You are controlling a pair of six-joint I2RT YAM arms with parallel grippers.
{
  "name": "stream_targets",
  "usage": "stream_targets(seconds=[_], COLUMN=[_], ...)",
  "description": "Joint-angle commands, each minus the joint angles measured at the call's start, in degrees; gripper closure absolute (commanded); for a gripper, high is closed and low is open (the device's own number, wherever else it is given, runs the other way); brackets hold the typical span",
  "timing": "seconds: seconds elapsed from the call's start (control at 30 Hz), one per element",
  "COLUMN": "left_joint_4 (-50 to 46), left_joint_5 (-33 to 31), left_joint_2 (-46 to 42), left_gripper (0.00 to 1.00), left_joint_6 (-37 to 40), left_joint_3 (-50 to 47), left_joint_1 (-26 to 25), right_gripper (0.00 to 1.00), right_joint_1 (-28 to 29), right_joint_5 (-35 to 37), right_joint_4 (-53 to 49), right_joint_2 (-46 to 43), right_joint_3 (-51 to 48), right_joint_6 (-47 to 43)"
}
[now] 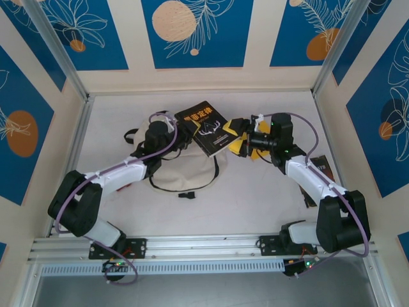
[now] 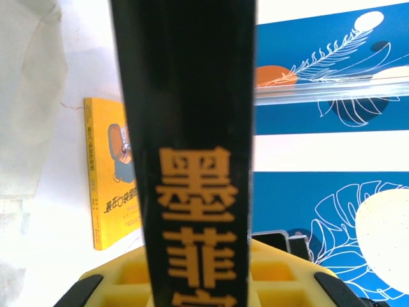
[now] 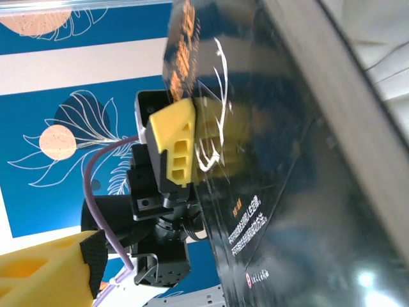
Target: Pack books, pencil case, and school supplies into a backpack
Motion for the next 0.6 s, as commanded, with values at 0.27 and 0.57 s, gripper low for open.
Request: stream_targets(seconds=[0.27, 0.57], left_joint_4=[3.86, 3.90], left_joint_5=[-0.46, -2.33], left_joint_2=[0.66, 0.32], left_gripper=[0.93, 0.91], left_joint_6=[0.77, 0.12], left_joint_3=[6.75, 4.68], left_joint_1=[0.76, 0.78], right_gripper=[0.17, 0.47], right_joint_1=[7.18, 8.57], right_joint_5=[9.21, 17.02], right_joint_4=[15.03, 24.40], right_joint_2=[3.74, 1.32], right_joint_3=[-3.40, -9.44], right_joint_6=[9.22, 13.26])
